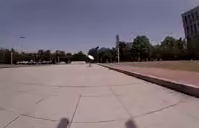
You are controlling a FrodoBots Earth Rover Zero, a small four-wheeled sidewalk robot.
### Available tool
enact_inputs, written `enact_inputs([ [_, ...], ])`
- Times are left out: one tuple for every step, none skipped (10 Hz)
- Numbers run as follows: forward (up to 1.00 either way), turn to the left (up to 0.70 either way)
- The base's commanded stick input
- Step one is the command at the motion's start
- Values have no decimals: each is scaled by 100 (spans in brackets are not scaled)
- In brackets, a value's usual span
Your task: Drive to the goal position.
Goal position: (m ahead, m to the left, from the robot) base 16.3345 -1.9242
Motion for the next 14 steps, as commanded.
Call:
enact_inputs([
  [100,0],
  [100,0],
  [100,0],
  [100,0],
  [100,0],
  [100,0],
  [100,0],
  [100,0],
  [100,0],
  [100,0],
  [100,0],
  [100,0],
  [100,0],
  [100,0],
])
